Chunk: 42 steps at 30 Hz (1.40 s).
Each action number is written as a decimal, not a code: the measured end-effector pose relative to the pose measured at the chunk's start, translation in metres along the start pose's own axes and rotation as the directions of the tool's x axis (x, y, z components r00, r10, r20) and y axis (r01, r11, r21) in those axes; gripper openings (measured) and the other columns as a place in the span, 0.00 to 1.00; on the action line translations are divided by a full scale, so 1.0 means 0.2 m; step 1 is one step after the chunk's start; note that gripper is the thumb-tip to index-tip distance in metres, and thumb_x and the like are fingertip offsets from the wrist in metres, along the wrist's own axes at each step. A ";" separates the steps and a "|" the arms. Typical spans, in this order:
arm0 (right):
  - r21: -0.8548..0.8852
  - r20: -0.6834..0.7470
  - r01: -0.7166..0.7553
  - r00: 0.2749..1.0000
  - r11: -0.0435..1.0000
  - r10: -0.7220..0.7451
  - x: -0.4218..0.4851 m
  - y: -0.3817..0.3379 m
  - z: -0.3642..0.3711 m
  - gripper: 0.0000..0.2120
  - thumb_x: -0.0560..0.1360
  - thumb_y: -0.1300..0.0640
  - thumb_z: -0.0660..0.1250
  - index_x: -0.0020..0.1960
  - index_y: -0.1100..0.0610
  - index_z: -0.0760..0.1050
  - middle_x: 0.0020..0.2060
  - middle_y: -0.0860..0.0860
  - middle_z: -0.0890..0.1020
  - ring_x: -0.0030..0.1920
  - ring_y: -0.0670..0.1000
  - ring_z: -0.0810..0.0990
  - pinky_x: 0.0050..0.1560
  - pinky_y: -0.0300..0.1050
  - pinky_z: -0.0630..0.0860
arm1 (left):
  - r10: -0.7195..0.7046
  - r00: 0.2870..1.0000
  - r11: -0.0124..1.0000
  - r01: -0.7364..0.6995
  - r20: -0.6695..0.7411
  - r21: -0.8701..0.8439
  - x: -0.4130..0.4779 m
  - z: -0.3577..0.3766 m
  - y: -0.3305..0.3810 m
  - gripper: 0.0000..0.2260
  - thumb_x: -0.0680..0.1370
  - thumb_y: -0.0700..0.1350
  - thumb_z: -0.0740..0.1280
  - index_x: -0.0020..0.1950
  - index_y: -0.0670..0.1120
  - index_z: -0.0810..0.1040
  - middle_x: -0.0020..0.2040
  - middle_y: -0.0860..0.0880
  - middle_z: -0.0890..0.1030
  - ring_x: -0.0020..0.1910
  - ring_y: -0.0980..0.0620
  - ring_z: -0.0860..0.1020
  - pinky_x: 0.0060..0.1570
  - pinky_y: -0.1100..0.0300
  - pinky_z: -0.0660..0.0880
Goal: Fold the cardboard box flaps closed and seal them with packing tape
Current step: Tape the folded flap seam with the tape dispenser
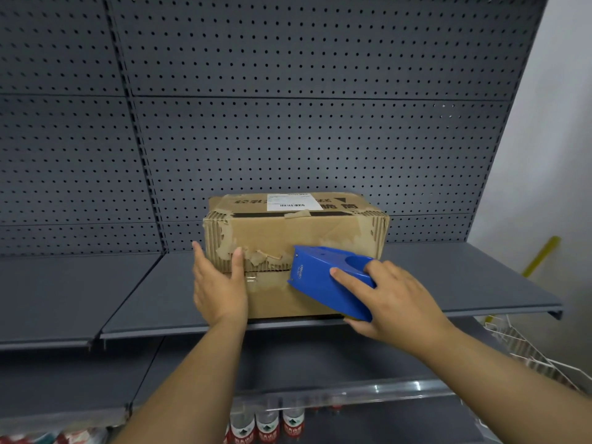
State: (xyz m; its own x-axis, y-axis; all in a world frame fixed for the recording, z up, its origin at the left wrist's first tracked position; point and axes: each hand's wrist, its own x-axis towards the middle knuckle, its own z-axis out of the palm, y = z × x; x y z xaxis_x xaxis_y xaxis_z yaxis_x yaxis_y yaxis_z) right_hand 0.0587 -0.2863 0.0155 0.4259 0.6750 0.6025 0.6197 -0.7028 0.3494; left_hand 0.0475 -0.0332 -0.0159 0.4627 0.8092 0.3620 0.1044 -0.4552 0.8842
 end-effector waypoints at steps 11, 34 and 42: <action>-0.064 0.030 0.144 0.989 0.987 -0.143 0.00 0.09 -0.01 0.48 0.51 0.36 0.76 0.67 0.51 0.65 0.40 0.54 0.77 0.35 0.52 0.77 0.36 0.42 0.77 | 0.029 1.000 1.000 -0.028 -0.012 0.013 0.05 0.02 -0.08 0.34 0.66 0.66 0.64 0.66 0.48 0.65 0.61 0.45 0.76 0.58 0.41 0.76 0.50 0.46 0.73; -0.113 -0.035 0.189 0.980 0.976 -0.194 -0.14 0.50 0.03 0.42 0.55 0.47 0.79 0.65 0.50 0.66 0.36 0.58 0.77 0.32 0.57 0.76 0.33 0.48 0.76 | 0.102 0.986 0.985 -0.082 -0.130 0.151 0.03 0.07 -0.02 0.41 0.73 0.62 0.63 0.76 0.44 0.48 0.76 0.41 0.57 0.74 0.42 0.57 0.71 0.43 0.57; -0.153 -0.123 0.159 0.976 0.975 -0.178 -0.16 0.47 0.05 0.38 0.57 0.49 0.78 0.65 0.51 0.67 0.36 0.58 0.78 0.31 0.57 0.75 0.33 0.50 0.76 | 0.867 0.481 0.354 -0.778 0.131 0.519 -0.11 0.34 0.13 0.26 0.81 0.56 0.44 0.76 0.51 0.39 0.76 0.51 0.33 0.75 0.51 0.35 0.72 0.52 0.33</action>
State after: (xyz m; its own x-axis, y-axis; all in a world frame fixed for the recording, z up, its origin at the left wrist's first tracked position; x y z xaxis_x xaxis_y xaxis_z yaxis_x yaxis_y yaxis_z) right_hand 0.1096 -0.3725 0.0226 0.2241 0.7567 0.6141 0.5712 -0.6125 0.5464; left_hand 0.0987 -0.0885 -0.0208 0.4287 -0.0538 0.9018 0.1339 -0.9834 -0.1223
